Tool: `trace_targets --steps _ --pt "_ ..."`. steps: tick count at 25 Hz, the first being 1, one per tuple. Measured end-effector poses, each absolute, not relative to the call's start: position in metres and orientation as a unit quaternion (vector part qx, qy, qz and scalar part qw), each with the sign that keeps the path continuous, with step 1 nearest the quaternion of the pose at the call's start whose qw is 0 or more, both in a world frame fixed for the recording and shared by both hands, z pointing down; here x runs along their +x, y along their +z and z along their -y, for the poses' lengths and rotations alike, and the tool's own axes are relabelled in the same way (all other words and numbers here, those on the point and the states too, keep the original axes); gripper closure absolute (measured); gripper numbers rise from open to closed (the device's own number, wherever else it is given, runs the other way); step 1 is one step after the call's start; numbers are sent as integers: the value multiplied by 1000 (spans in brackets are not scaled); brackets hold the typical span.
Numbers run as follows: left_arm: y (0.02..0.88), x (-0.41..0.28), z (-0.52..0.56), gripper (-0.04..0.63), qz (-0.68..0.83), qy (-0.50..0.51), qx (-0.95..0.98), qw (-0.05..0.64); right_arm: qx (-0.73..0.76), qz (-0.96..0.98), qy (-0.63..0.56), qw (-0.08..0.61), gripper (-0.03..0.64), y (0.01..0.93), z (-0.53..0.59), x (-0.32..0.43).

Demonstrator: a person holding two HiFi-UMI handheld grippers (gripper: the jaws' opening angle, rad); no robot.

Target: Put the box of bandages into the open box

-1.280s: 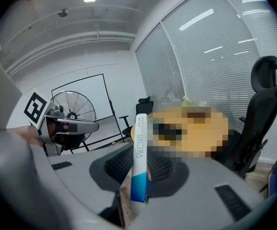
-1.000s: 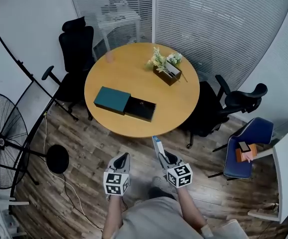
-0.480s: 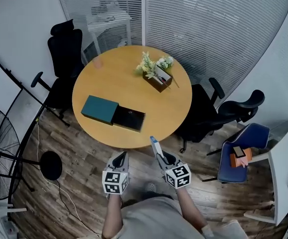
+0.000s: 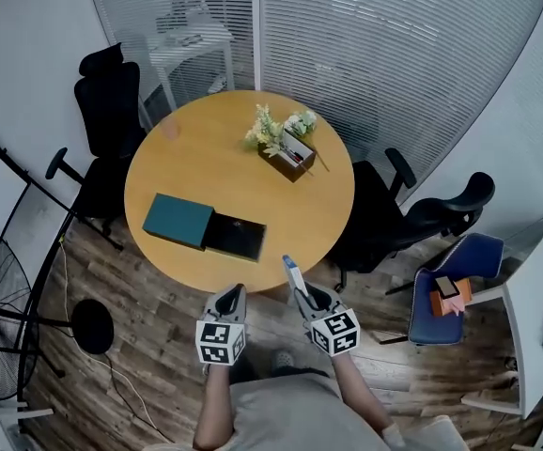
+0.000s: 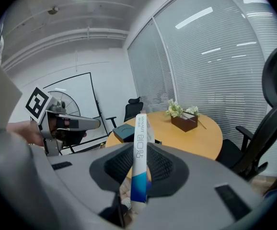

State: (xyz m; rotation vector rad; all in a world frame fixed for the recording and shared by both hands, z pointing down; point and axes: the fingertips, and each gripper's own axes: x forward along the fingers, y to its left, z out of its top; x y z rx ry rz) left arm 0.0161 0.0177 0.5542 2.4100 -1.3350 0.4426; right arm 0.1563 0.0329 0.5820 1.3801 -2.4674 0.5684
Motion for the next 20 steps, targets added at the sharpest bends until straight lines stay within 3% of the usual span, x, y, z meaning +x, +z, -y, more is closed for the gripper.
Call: trace_targets --steps 9,20 --pt "536 30 64 584 390 170 894 137 546 805 198 118 537 584 25 157" --pt "531 -9 153 584 332 183 915 140 603 763 200 121 537 576 90 125"
